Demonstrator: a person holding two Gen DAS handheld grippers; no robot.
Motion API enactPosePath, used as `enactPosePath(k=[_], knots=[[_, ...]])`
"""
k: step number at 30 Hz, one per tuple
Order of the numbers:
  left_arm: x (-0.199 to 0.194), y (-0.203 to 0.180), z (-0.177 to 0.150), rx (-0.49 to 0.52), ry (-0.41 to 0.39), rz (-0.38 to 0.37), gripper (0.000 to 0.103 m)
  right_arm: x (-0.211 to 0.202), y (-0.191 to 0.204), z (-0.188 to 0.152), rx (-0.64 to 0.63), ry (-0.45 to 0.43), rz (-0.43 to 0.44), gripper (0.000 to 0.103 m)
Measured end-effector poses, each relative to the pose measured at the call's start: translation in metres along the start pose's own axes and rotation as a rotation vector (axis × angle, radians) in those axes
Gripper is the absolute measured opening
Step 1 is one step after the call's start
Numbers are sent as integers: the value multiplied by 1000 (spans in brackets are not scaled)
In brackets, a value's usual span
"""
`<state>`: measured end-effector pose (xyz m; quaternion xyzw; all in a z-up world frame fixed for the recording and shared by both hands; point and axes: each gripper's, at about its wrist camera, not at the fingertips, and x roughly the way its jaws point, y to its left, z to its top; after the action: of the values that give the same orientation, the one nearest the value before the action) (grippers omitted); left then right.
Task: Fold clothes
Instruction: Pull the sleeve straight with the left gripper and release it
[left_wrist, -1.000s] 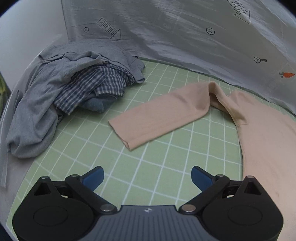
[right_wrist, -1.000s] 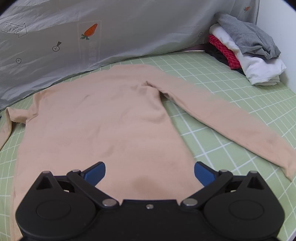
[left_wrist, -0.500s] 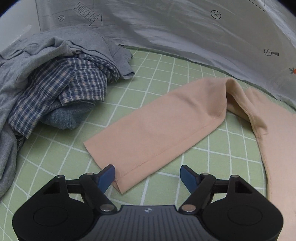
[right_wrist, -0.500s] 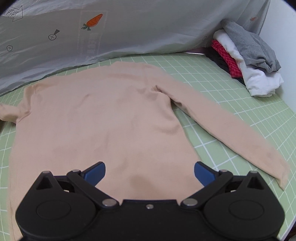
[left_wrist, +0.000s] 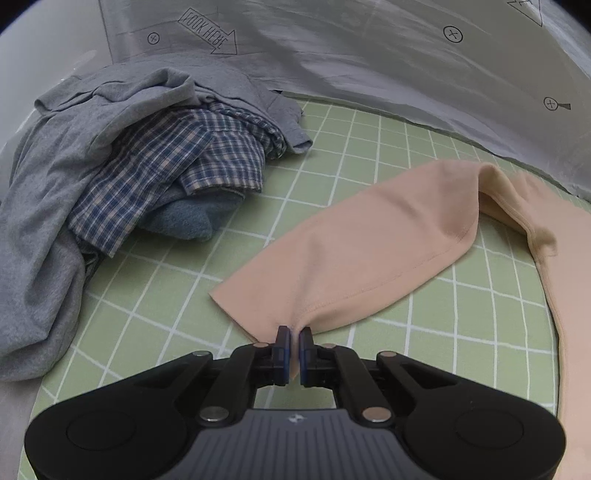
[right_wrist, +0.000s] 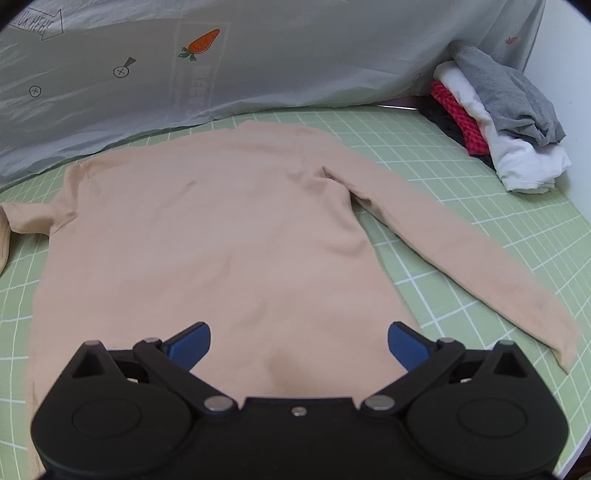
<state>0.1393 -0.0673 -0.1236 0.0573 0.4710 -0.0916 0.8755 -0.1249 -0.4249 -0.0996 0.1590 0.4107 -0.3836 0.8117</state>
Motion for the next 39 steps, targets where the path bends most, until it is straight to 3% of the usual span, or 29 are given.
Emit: enactPosePath(k=[7,16,26,39], knots=[[-33,14,-49,-8,25,13,5,-8,-5,-17,27,6,33,103],[-68,20,-98,-13,51,3,5,-26,-8,-50,-31,35,95,103],[-93,-1,-131,21,67,-44,5,-33,-22,-67,-31,60,128,103],[-105,-20,-147,68,82,-97,5,-38,-34,-79,-37,61,153,103]])
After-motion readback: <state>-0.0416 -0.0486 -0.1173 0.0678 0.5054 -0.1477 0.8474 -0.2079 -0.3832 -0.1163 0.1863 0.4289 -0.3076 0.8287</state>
